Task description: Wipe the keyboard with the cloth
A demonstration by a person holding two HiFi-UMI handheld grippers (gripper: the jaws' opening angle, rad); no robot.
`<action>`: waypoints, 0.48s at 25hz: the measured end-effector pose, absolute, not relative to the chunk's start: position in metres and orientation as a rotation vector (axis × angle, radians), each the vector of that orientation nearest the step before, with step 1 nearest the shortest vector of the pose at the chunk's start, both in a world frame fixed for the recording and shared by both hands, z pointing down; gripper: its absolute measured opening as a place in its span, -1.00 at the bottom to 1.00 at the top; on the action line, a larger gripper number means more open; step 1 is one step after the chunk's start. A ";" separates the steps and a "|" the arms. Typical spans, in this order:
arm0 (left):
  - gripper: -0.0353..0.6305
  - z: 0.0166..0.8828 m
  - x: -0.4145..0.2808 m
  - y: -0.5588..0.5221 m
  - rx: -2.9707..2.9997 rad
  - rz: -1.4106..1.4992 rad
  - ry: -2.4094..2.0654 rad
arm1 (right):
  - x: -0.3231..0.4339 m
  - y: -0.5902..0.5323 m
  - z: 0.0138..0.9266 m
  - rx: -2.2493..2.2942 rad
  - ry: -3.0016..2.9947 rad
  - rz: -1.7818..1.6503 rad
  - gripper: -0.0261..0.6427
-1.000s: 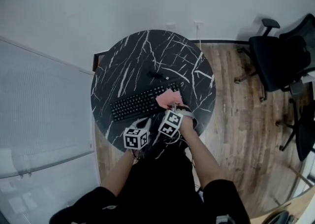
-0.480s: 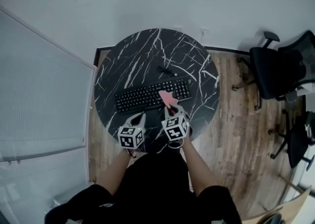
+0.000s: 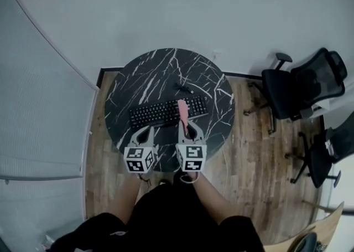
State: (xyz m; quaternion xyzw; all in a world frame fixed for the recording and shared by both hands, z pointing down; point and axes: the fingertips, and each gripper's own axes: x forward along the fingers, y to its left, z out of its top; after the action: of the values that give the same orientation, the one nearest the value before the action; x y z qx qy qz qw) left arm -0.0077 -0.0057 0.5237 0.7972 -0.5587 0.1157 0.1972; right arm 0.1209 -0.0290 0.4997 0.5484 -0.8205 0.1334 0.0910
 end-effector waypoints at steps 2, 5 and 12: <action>-0.90 0.498 -0.012 0.003 2.285 0.272 -1.590 | 0.118 -0.016 0.467 1.672 -2.466 0.320 -0.89; -0.90 0.465 -0.012 0.027 2.362 0.208 -1.601 | 0.121 0.011 0.431 1.734 -2.477 0.213 -0.89; -0.90 0.410 -0.005 0.072 2.487 0.115 -1.616 | 0.126 0.060 0.358 1.800 -2.484 -0.007 -0.89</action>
State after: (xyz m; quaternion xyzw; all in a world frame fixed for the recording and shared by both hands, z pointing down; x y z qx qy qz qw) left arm -0.0053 0.0721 0.4101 0.8347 -0.5424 0.0385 0.0868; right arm 0.1263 0.0598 0.3583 0.5865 -0.8091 -0.0023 0.0370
